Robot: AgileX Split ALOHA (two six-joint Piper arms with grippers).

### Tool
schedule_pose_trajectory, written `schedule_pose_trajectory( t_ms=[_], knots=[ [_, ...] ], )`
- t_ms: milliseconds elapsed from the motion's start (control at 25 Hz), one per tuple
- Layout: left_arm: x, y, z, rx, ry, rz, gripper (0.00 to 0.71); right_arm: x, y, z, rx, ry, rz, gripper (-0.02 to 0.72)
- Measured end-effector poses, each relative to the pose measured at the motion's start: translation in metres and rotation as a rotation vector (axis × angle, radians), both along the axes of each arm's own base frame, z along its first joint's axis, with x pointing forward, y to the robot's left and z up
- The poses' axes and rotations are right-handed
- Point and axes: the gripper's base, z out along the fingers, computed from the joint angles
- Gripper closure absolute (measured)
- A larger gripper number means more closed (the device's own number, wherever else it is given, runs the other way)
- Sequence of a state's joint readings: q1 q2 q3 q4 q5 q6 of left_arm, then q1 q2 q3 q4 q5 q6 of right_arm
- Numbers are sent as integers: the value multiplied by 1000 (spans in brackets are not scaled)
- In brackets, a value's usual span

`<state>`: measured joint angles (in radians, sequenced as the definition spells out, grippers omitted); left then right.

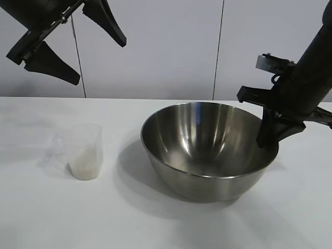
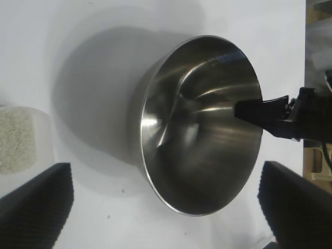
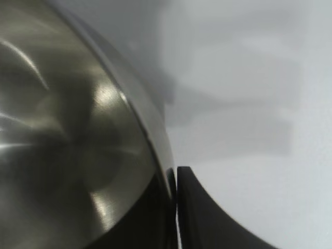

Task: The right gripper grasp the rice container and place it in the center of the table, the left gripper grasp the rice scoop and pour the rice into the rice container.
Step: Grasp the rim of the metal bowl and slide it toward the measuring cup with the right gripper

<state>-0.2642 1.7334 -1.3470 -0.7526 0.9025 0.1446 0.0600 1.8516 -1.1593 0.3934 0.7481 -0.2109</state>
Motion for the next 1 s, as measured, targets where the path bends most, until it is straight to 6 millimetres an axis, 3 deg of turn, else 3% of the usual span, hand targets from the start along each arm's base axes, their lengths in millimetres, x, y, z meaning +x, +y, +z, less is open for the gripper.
schedule_pose_trajectory(
  t_ms=[240,560,840,1000],
  knots=[
    [0,0,0,0,0,0,16,-2,-18,12,39,-11,-18,692],
    [0,0,0,0,0,0,16,-3,-8,16,150,-18,6,692],
    [0,0,0,0,0,0,16,-4,-6,15,142,-16,34,692],
    [0,0,0,0,0,0,16,-4,10,15,118,-33,88,692]
  ],
)
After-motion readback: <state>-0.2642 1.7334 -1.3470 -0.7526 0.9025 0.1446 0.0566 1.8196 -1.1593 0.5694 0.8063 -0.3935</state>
